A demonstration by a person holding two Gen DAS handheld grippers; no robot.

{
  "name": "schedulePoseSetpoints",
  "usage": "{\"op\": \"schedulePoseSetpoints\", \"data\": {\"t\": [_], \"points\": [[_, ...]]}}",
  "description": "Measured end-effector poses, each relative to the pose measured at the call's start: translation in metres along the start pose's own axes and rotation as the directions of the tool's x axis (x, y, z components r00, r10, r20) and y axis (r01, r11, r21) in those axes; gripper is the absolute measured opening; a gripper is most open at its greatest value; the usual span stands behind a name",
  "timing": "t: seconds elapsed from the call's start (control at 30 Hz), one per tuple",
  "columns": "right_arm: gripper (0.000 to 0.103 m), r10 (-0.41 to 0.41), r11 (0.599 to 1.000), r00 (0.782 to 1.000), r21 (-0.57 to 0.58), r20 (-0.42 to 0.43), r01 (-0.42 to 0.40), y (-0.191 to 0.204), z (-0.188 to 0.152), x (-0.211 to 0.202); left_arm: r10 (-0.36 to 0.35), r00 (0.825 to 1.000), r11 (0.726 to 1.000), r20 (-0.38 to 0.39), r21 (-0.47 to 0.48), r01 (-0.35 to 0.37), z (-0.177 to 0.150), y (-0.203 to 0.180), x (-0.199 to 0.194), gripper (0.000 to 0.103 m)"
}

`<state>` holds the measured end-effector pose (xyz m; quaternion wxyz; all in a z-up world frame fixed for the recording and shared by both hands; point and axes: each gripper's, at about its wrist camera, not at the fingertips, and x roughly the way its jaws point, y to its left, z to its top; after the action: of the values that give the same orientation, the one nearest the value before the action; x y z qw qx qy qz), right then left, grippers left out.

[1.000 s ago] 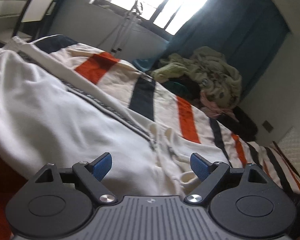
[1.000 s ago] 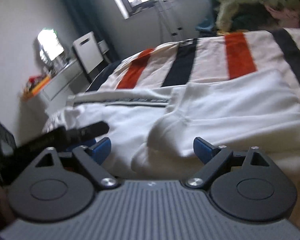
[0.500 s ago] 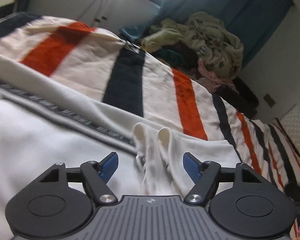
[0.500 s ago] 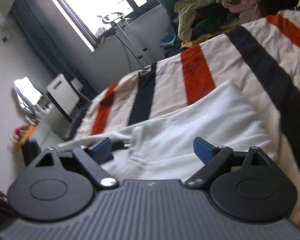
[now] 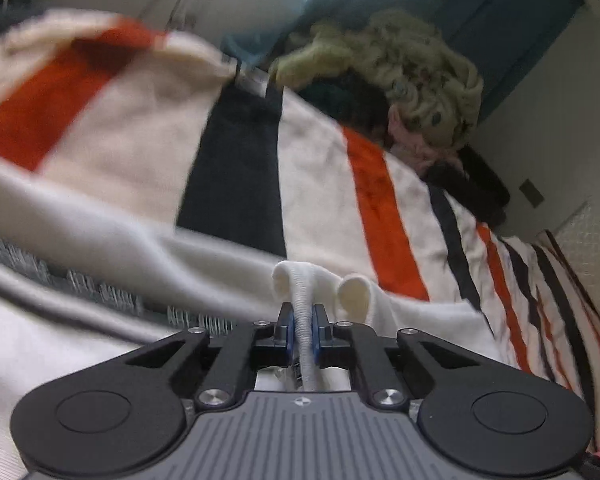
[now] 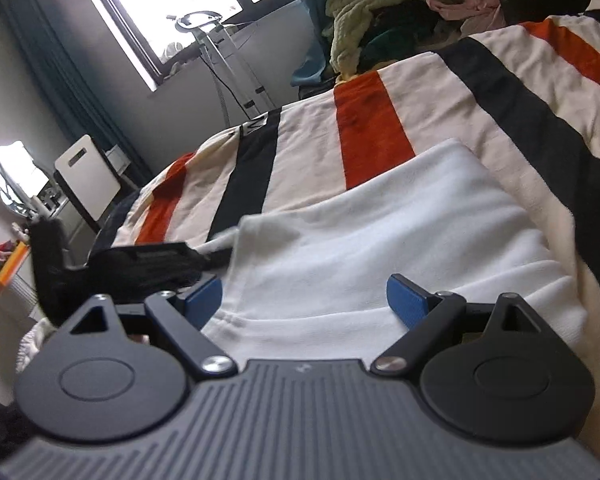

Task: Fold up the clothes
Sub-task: 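Pinch the white pant cuffs with the left gripper and lift them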

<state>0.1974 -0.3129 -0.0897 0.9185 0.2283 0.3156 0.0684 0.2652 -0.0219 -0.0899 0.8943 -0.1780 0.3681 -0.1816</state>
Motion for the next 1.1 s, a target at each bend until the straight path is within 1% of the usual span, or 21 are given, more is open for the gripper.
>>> {"op": "schedulePoseSetpoints", "data": {"t": [0.07,0.1,0.13,0.2,0.23,0.3,0.37,0.43,0.5,0.57,0.7,0.73,0.77,0.8,0.87,0.93,1.0,1.07,1.1], "points": [[0.090,-0.014,1.000,1.000,-0.019,0.008,0.014,0.002,-0.001,0.000,0.021,0.999,0.999,0.039,0.025,-0.022,0.003,-0.004,-0.008,0.009],[0.090,-0.018,0.999,1.000,-0.029,0.010,0.018,0.002,-0.002,0.000,0.024,0.999,0.999,0.044,0.038,-0.025,0.004,-0.005,-0.010,0.009],[0.090,-0.022,0.999,1.000,-0.039,0.012,0.022,0.003,-0.002,-0.001,0.023,0.999,0.998,0.033,0.051,-0.025,0.003,-0.004,-0.010,0.010],[0.090,-0.030,0.998,0.999,-0.057,0.013,0.031,0.004,-0.004,-0.001,0.028,1.000,0.999,0.003,0.046,-0.028,0.000,0.000,-0.008,0.013],[0.090,-0.035,0.997,0.999,-0.065,0.011,0.035,0.005,-0.004,-0.001,0.016,1.000,0.999,-0.003,0.042,-0.016,-0.004,0.000,-0.012,0.014],[0.090,-0.044,0.996,0.999,-0.080,0.007,0.044,0.005,-0.005,-0.002,-0.023,1.000,0.999,-0.004,0.035,0.023,-0.012,-0.004,-0.025,0.022],[0.090,-0.057,0.994,0.998,-0.090,0.014,0.058,0.005,-0.005,-0.004,-0.062,0.998,0.998,-0.006,0.029,0.062,-0.021,-0.008,-0.038,0.042],[0.090,-0.073,0.993,0.997,-0.088,0.030,0.076,0.003,-0.004,-0.007,-0.100,0.995,0.995,-0.007,0.022,0.101,-0.030,-0.012,-0.052,0.051],[0.090,-0.087,0.994,0.995,-0.067,0.039,0.090,-0.001,-0.002,-0.011,-0.139,0.990,0.990,-0.008,0.015,0.139,-0.038,-0.016,-0.065,0.054],[0.090,-0.099,0.994,0.994,-0.048,0.055,0.102,-0.006,-0.001,-0.015,-0.177,0.984,0.984,-0.008,0.008,0.177,-0.047,-0.020,-0.078,0.063],[0.090,-0.119,0.993,0.991,-0.015,0.068,0.121,-0.013,0.000,-0.023,-0.253,0.967,0.967,-0.009,-0.006,0.253,-0.064,-0.027,-0.105,0.066],[0.090,-0.126,0.992,0.989,-0.010,0.075,0.127,-0.013,0.000,-0.025,-0.237,0.971,0.971,-0.019,-0.004,0.237,-0.072,-0.030,-0.109,0.064],[0.090,-0.133,0.991,0.987,-0.020,0.085,0.135,-0.012,-0.001,-0.027,-0.194,0.981,0.981,-0.030,0.005,0.194,-0.082,-0.032,-0.111,0.064],[0.090,-0.140,0.989,0.985,-0.034,0.096,0.144,-0.011,-0.001,-0.029,-0.164,0.986,0.986,-0.031,0.020,0.165,-0.090,-0.034,-0.113,0.064],[0.090,-0.145,0.987,0.984,-0.051,0.105,0.151,-0.008,-0.003,-0.033,-0.122,0.992,0.991,-0.023,0.054,0.124,-0.101,-0.036,-0.116,0.064],[0.090,-0.144,0.987,0.985,-0.055,0.094,0.150,-0.007,-0.004,-0.032,-0.129,0.992,0.990,-0.015,0.058,0.129,-0.102,-0.037,-0.115,0.062],[0.090,-0.143,0.987,0.986,-0.058,0.081,0.148,-0.006,-0.006,-0.031,-0.147,0.989,0.987,-0.011,0.062,0.147,-0.100,-0.038,-0.112,0.055],[0.090,-0.154,0.984,0.985,-0.080,0.073,0.160,-0.003,-0.008,-0.028,-0.169,0.985,0.983,-0.017,0.075,0.170,-0.098,-0.042,-0.109,0.054],[0.090,-0.160,0.982,0.985,-0.088,0.068,0.165,-0.002,-0.009,-0.027,-0.174,0.984,0.980,-0.032,0.089,0.176,-0.098,-0.044,-0.107,0.054]]}}
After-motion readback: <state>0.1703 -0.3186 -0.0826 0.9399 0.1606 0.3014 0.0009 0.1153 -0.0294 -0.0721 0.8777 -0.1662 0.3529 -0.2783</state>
